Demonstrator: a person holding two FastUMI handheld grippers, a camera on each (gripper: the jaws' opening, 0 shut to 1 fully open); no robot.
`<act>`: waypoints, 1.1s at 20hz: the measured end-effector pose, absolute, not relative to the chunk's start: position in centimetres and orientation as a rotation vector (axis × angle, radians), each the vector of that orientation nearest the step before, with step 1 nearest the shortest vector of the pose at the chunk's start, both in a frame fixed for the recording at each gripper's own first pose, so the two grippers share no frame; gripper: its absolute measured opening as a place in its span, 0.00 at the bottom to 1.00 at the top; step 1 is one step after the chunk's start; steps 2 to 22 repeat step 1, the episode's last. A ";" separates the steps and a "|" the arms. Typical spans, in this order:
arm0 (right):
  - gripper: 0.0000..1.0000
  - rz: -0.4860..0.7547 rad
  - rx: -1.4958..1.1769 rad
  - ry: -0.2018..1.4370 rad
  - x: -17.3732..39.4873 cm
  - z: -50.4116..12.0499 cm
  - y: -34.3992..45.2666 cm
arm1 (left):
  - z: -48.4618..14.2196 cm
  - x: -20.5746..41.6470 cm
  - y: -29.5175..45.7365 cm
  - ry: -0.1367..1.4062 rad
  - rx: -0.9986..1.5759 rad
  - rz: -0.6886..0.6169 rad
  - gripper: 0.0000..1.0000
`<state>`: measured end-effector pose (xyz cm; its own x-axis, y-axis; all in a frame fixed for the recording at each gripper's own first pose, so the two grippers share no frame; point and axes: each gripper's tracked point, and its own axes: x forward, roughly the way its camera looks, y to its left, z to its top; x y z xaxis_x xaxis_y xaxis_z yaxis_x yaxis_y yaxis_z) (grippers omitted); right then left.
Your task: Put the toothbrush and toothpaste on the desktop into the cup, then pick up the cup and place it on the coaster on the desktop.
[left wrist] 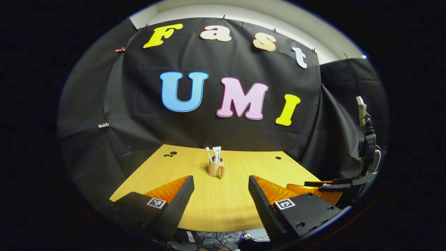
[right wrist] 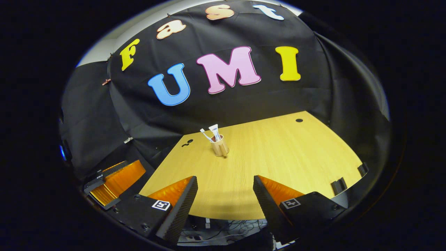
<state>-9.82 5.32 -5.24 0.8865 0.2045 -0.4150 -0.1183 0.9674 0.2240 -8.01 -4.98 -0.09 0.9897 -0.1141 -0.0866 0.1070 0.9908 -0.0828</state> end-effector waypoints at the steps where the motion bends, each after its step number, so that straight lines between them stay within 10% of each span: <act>1: 0.98 0.170 0.187 0.453 -9.9 -5.3 5.3 | -0.3 -8.1 -5.0 0.102 -0.078 -0.111 0.98; 22: 0.98 0.170 0.187 0.453 -9.9 -5.3 5.3 | -0.3 -8.1 -5.0 0.102 -0.078 -0.111 0.98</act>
